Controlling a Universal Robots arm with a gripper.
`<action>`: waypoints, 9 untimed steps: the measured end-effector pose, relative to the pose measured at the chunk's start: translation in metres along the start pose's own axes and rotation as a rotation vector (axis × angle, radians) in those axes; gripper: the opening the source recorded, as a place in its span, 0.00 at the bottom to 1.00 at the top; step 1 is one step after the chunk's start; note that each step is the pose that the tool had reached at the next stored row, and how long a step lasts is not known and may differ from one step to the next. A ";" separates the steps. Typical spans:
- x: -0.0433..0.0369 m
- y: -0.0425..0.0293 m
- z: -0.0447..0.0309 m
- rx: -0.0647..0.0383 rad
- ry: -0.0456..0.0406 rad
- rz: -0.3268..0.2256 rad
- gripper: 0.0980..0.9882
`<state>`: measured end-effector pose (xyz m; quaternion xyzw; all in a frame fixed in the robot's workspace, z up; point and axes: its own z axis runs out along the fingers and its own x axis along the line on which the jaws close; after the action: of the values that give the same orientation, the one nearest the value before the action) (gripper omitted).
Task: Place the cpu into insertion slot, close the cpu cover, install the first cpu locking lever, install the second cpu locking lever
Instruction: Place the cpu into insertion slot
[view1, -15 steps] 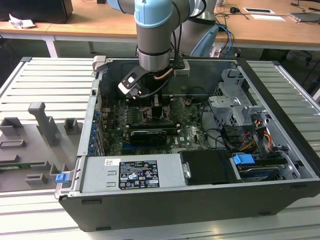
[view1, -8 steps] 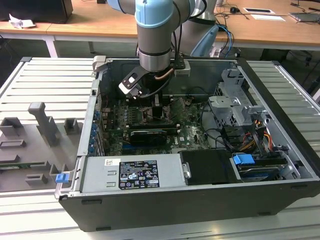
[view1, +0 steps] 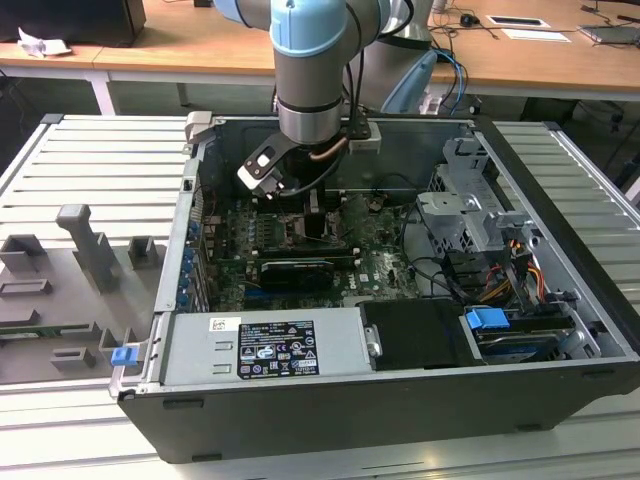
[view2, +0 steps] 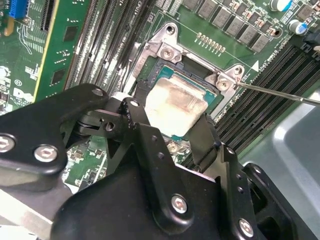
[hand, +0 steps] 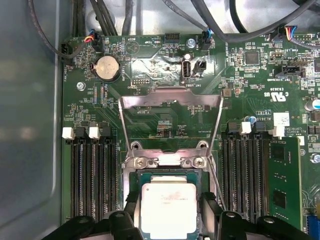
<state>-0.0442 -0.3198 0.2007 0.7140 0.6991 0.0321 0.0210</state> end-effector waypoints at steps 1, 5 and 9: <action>-0.0004 0.0000 0.0000 0.000 0.0000 0.000 0.56; -0.0012 0.0000 -0.0001 0.000 -0.0001 0.000 0.48; -0.0012 0.0000 0.0002 0.000 0.0003 0.000 0.50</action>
<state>-0.0441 -0.3210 0.2005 0.7140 0.6991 0.0322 0.0210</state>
